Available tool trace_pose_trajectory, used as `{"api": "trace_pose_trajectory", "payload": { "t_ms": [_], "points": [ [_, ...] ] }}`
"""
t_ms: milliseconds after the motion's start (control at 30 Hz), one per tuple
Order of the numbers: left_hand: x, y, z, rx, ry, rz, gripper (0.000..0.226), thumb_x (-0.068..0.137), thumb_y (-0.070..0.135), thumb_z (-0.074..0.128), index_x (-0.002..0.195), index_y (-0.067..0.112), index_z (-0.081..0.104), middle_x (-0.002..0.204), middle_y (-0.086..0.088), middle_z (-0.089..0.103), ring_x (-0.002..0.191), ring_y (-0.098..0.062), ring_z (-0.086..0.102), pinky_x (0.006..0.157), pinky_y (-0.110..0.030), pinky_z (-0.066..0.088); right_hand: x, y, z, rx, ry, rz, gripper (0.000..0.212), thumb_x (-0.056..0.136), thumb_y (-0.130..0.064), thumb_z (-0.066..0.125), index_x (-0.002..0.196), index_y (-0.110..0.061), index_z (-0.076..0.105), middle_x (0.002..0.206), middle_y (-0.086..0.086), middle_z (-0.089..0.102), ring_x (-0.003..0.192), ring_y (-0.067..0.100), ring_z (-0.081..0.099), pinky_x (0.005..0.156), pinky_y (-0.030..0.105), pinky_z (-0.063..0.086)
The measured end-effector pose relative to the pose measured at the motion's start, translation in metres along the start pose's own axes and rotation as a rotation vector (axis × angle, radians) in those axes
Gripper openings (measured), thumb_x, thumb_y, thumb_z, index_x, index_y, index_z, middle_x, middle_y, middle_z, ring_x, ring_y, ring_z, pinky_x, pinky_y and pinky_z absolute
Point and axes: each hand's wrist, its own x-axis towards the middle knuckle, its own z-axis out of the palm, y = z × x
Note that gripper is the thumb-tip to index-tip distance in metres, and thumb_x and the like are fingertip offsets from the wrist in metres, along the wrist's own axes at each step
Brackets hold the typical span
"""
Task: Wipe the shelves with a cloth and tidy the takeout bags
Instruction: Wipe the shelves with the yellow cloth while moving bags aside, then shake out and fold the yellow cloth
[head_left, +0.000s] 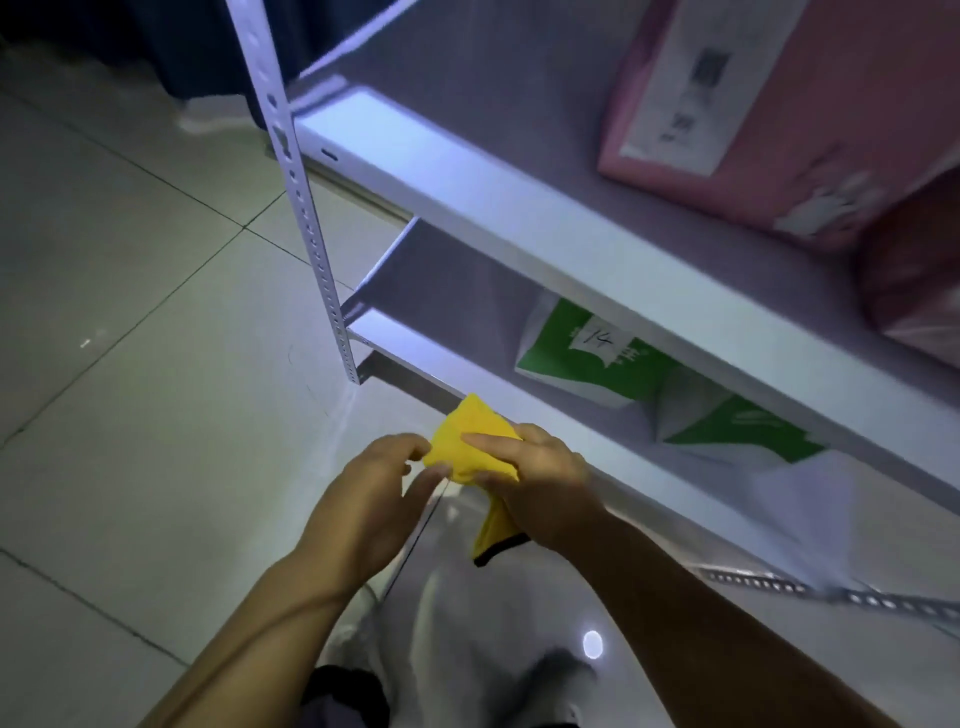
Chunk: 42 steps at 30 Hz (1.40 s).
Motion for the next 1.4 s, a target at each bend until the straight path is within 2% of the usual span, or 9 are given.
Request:
{"api": "trace_pose_trajectory", "payload": {
  "t_ms": [133, 300, 533, 700, 933, 1033, 1167, 1300, 1400],
  "points": [
    [-0.038, 0.055, -0.064, -0.151, 0.066, -0.021, 0.044, 0.085, 0.049, 0.054, 0.125, 0.031, 0.050, 0.110, 0.014, 0.054, 0.087, 0.006, 0.055, 0.072, -0.021, 0.045, -0.069, -0.051, -0.048, 0.208, 0.171, -0.061, 0.047, 0.083, -0.047, 0.061, 0.128, -0.034, 0.054, 0.120, 0.008, 0.058, 0.109, 0.028, 0.054, 0.088, 0.044, 0.045],
    [-0.092, 0.108, -0.097, -0.183, -0.008, 0.135, 0.025, 0.084, 0.041, 0.061, 0.108, 0.044, 0.057, 0.105, 0.018, 0.056, 0.087, 0.001, 0.057, 0.069, -0.012, 0.044, -0.133, -0.088, -0.081, 0.240, 0.335, -0.078, 0.071, 0.080, -0.046, 0.065, 0.125, -0.066, 0.014, 0.130, -0.007, 0.052, 0.118, 0.016, 0.044, 0.098, 0.040, 0.038],
    [-0.179, 0.164, -0.096, -0.171, 0.116, 0.273, 0.025, 0.083, 0.021, 0.065, 0.078, 0.044, 0.057, 0.088, 0.032, 0.060, 0.093, 0.005, 0.051, 0.071, -0.004, 0.040, -0.232, -0.098, -0.097, 0.336, 0.407, 0.029, 0.087, 0.070, -0.046, 0.073, 0.143, -0.037, 0.028, 0.133, -0.007, 0.047, 0.122, 0.015, 0.040, 0.102, 0.036, 0.035],
    [-0.238, 0.216, -0.103, -0.219, 0.103, 0.329, 0.020, 0.086, 0.024, 0.060, 0.079, 0.043, 0.058, 0.081, 0.026, 0.060, 0.084, 0.012, 0.053, 0.058, -0.004, 0.039, -0.309, -0.093, -0.130, 0.389, 0.394, 0.046, 0.083, 0.060, -0.040, 0.080, 0.129, -0.046, 0.036, 0.113, -0.016, 0.038, 0.114, 0.012, 0.041, 0.092, 0.031, 0.040],
    [-0.293, 0.260, -0.147, -0.273, 0.045, 0.437, 0.020, 0.087, 0.022, 0.061, 0.079, 0.040, 0.058, 0.080, 0.024, 0.062, 0.079, 0.001, 0.057, 0.060, -0.018, 0.044, -0.379, -0.116, -0.172, 0.307, 0.442, 0.061, 0.068, 0.076, -0.039, 0.073, 0.136, -0.036, 0.042, 0.129, -0.005, 0.041, 0.122, 0.018, 0.037, 0.103, 0.035, 0.033],
    [-0.312, 0.270, -0.167, -0.301, -0.011, 0.509, 0.030, 0.086, 0.017, 0.062, 0.075, 0.045, 0.058, 0.081, 0.028, 0.060, 0.077, 0.010, 0.055, 0.060, -0.007, 0.041, -0.401, -0.136, -0.182, 0.257, 0.487, 0.074, 0.073, 0.081, -0.040, 0.067, 0.143, -0.035, 0.029, 0.137, -0.002, 0.038, 0.125, 0.021, 0.031, 0.103, 0.036, 0.030],
    [-0.330, 0.271, -0.194, -0.300, -0.101, 0.563, 0.025, 0.086, 0.018, 0.062, 0.079, 0.041, 0.058, 0.083, 0.026, 0.063, 0.080, 0.011, 0.056, 0.069, -0.019, 0.040, -0.425, -0.166, -0.190, 0.262, 0.492, 0.099, 0.067, 0.077, -0.038, 0.068, 0.137, -0.037, 0.037, 0.139, -0.002, 0.036, 0.128, 0.024, 0.028, 0.106, 0.044, 0.029],
    [-0.346, 0.261, -0.216, -0.268, -0.117, 0.600, 0.020, 0.086, 0.019, 0.062, 0.080, 0.038, 0.058, 0.084, 0.023, 0.065, 0.085, 0.010, 0.058, 0.067, -0.009, 0.040, -0.443, -0.200, -0.185, 0.263, 0.465, 0.127, 0.031, 0.074, -0.041, 0.072, 0.096, -0.026, 0.056, 0.100, -0.003, 0.058, 0.096, 0.020, 0.053, 0.080, 0.042, 0.048],
    [-0.353, 0.254, -0.225, -0.215, -0.025, 0.578, 0.015, 0.086, 0.022, 0.063, 0.086, 0.036, 0.058, 0.097, 0.014, 0.063, 0.093, -0.002, 0.056, 0.073, -0.019, 0.041, -0.454, -0.221, -0.174, 0.252, 0.530, 0.165, 0.027, 0.075, -0.044, 0.071, 0.083, -0.031, 0.049, 0.078, -0.012, 0.054, 0.074, 0.012, 0.052, 0.057, 0.027, 0.041]
  ]
}}
